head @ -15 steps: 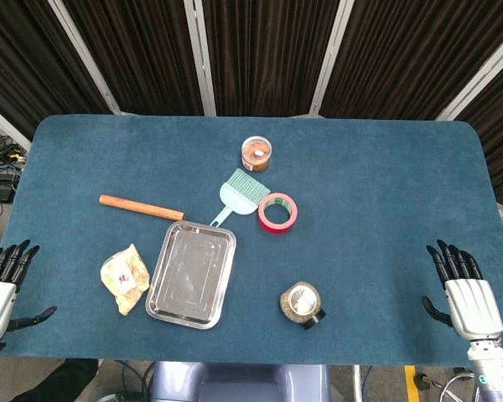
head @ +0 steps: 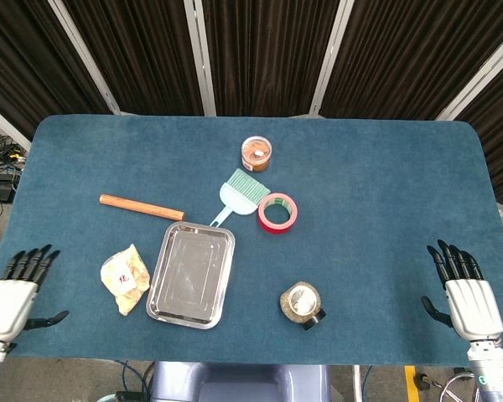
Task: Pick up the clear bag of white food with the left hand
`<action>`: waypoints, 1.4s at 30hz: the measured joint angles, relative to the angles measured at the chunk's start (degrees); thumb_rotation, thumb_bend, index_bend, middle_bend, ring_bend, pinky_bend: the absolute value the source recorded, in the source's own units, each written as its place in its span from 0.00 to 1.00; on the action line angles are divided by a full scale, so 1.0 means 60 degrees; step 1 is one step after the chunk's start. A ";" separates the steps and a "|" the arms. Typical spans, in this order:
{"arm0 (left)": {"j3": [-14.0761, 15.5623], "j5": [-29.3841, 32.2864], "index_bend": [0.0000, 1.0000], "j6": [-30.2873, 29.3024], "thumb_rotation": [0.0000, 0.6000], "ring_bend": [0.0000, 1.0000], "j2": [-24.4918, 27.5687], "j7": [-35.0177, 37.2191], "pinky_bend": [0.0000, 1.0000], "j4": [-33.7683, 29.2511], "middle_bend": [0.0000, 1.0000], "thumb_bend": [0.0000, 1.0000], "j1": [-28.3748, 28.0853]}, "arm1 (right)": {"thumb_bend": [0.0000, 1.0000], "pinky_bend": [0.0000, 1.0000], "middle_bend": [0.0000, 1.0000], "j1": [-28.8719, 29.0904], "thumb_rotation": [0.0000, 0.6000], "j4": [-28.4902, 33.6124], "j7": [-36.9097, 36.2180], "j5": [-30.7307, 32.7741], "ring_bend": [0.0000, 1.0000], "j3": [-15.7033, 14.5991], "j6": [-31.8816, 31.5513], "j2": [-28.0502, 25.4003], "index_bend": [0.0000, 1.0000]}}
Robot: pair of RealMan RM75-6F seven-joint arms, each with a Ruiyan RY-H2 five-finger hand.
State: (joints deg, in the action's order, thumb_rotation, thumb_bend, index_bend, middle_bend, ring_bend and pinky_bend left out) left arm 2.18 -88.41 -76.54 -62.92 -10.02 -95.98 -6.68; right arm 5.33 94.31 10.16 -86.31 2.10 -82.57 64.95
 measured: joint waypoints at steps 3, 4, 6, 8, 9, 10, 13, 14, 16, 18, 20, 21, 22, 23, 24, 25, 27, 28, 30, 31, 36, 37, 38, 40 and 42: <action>-0.0027 0.0382 0.00 0.0973 1.00 0.00 -0.0163 -0.0679 0.02 -0.0084 0.00 0.07 -0.0417 | 0.30 0.09 0.00 -0.0003 1.00 0.0011 -0.0023 0.0013 0.00 0.0011 -0.0008 -0.0005 0.00; -0.0049 0.0525 0.00 0.1229 1.00 0.00 -0.0255 -0.0968 0.03 -0.0098 0.00 0.07 -0.0546 | 0.30 0.09 0.00 -0.0004 1.00 0.0010 -0.0028 0.0016 0.00 0.0010 -0.0002 -0.0010 0.00; -0.0116 0.0922 0.00 0.1709 1.00 0.00 -0.0543 -0.1700 0.04 -0.0126 0.00 0.07 -0.0844 | 0.30 0.09 0.00 -0.0003 1.00 0.0003 -0.0059 0.0023 0.00 0.0009 0.0006 -0.0015 0.00; -0.0199 0.1386 0.00 0.2124 1.00 0.00 -0.0947 -0.2420 0.06 -0.0137 0.00 0.08 -0.1137 | 0.30 0.09 0.00 -0.0003 1.00 -0.0011 -0.0097 0.0008 0.00 0.0011 -0.0004 -0.0027 0.00; -0.0239 0.1577 0.01 0.2262 1.00 0.00 -0.1149 -0.2698 0.08 -0.0137 0.00 0.09 -0.1252 | 0.30 0.09 0.00 -0.0005 1.00 -0.0013 -0.0113 0.0005 0.00 0.0012 -0.0010 -0.0032 0.00; -0.0280 0.1757 0.02 0.2373 1.00 0.00 -0.1357 -0.2947 0.10 -0.0133 0.00 0.09 -0.1357 | 0.30 0.09 0.00 -0.0007 1.00 -0.0012 -0.0136 0.0005 0.00 0.0013 -0.0012 -0.0036 0.00; -0.0401 0.2265 0.15 0.2582 1.00 0.11 -0.1992 -0.3605 0.24 -0.0087 0.10 0.14 -0.1638 | 0.30 0.09 0.00 -0.0015 1.00 -0.0005 -0.0192 -0.0003 0.00 0.0019 -0.0034 -0.0060 0.00; -0.0439 0.2455 0.23 0.2618 1.00 0.21 -0.2219 -0.3892 0.34 -0.0041 0.22 0.17 -0.1729 | 0.30 0.09 0.00 -0.0016 1.00 -0.0005 -0.0207 -0.0007 0.00 0.0019 -0.0037 -0.0064 0.00; -0.0474 0.2607 0.41 0.2605 1.00 0.43 -0.2416 -0.4151 0.53 0.0009 0.45 0.24 -0.1792 | 0.30 0.09 0.00 -0.0017 1.00 -0.0005 -0.0234 -0.0016 0.00 0.0020 -0.0041 -0.0073 0.00; -0.0509 0.2701 0.56 0.2454 1.00 0.57 -0.2637 -0.4378 0.65 0.0056 0.62 0.29 -0.1819 | 0.30 0.09 0.00 -0.0018 1.00 -0.0014 -0.0252 -0.0023 0.00 0.0024 -0.0052 -0.0076 0.00; -0.0520 0.2694 0.63 0.2185 1.00 0.64 -0.2708 -0.4409 0.71 0.0036 0.69 0.33 -0.1797 | 0.30 0.09 0.00 -0.0020 1.00 -0.0022 -0.0266 -0.0020 0.00 0.0028 -0.0057 -0.0075 0.00; -0.0522 0.2661 0.64 0.2057 1.00 0.66 -0.2708 -0.4390 0.72 0.0005 0.71 0.33 -0.1779 | 0.30 0.09 0.00 -0.0021 1.00 -0.0024 -0.0270 -0.0013 0.00 0.0029 -0.0054 -0.0075 0.00; -0.0522 0.2603 0.66 0.1930 1.00 0.67 -0.2693 -0.4356 0.73 -0.0040 0.72 0.34 -0.1759 | 0.30 0.09 0.00 -0.0021 1.00 -0.0026 -0.0272 -0.0009 0.00 0.0029 -0.0049 -0.0074 0.00; -0.0521 0.2483 0.66 0.1762 1.00 0.67 -0.2638 -0.4274 0.73 -0.0129 0.72 0.34 -0.1729 | 0.30 0.09 0.00 -0.0018 1.00 -0.0024 -0.0265 -0.0012 0.00 0.0028 -0.0047 -0.0073 0.00; -0.0533 0.2354 0.66 0.1623 1.00 0.67 -0.2563 -0.4173 0.73 -0.0234 0.72 0.34 -0.1700 | 0.30 0.09 0.00 -0.0016 1.00 -0.0021 -0.0247 -0.0030 0.00 0.0024 -0.0050 -0.0068 0.00; -0.0545 0.2190 0.66 0.1467 1.00 0.67 -0.2454 -0.4038 0.73 -0.0383 0.72 0.34 -0.1669 | 0.30 0.09 0.00 -0.0015 1.00 -0.0016 -0.0220 -0.0049 0.00 0.0020 -0.0055 -0.0060 0.00; -0.0571 0.1705 0.66 0.1095 1.00 0.67 -0.2133 -0.3621 0.73 -0.0813 0.72 0.34 -0.1606 | 0.30 0.09 0.00 -0.0013 1.00 -0.0009 -0.0162 -0.0074 0.00 0.0009 -0.0060 -0.0039 0.00; -0.0591 0.1470 0.65 0.0930 1.00 0.67 -0.2003 -0.3425 0.73 -0.1002 0.72 0.34 -0.1586 | 0.30 0.09 0.00 -0.0011 1.00 -0.0006 -0.0139 -0.0079 0.00 0.0005 -0.0058 -0.0029 0.00; -0.0666 0.0910 0.65 0.0565 1.00 0.67 -0.1745 -0.3014 0.72 -0.1458 0.72 0.34 -0.1566 | 0.30 0.09 0.00 -0.0008 1.00 0.0008 -0.0092 -0.0085 0.00 -0.0003 -0.0049 -0.0014 0.00; -0.0710 0.0684 0.64 0.0433 1.00 0.66 -0.1659 -0.2884 0.72 -0.1659 0.71 0.34 -0.1572 | 0.30 0.09 0.00 -0.0006 1.00 0.0013 -0.0072 -0.0088 0.00 -0.0007 -0.0044 -0.0009 0.00; -0.1032 0.0224 0.59 0.0317 1.00 0.64 -0.1577 -0.2963 0.70 -0.2385 0.67 0.28 -0.1896 | 0.30 0.09 0.00 0.0001 1.00 0.0025 -0.0057 -0.0099 0.00 -0.0005 -0.0044 -0.0004 0.00; -0.1077 0.0258 0.57 0.0406 1.00 0.63 -0.1626 -0.3095 0.69 -0.2421 0.64 0.25 -0.1975 | 0.30 0.09 0.00 0.0000 1.00 0.0024 -0.0070 -0.0092 0.00 -0.0001 -0.0045 -0.0008 0.00; -0.1131 0.0339 0.53 0.0545 1.00 0.62 -0.1708 -0.3297 0.68 -0.2457 0.60 0.22 -0.2084 | 0.30 0.09 0.00 -0.0002 1.00 0.0020 -0.0093 -0.0078 0.00 0.0004 -0.0046 -0.0014 0.00; -0.1210 0.0554 0.43 0.0775 1.00 0.55 -0.1867 -0.3630 0.64 -0.2499 0.49 0.19 -0.2251 | 0.30 0.09 0.00 -0.0008 1.00 0.0013 -0.0140 -0.0060 0.00 0.0014 -0.0052 -0.0028 0.00; -0.1284 0.0888 0.32 0.1026 1.00 0.41 -0.2055 -0.4012 0.53 -0.2522 0.33 0.15 -0.2430 | 0.30 0.09 0.00 -0.0014 1.00 0.0001 -0.0190 -0.0048 0.00 0.0025 -0.0064 -0.0046 0.00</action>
State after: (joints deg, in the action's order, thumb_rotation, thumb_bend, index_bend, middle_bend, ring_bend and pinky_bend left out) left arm -5.53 -83.08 -70.38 -75.25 -34.09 -111.10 -21.26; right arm 5.25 94.31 9.02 -86.60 2.25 -82.95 64.68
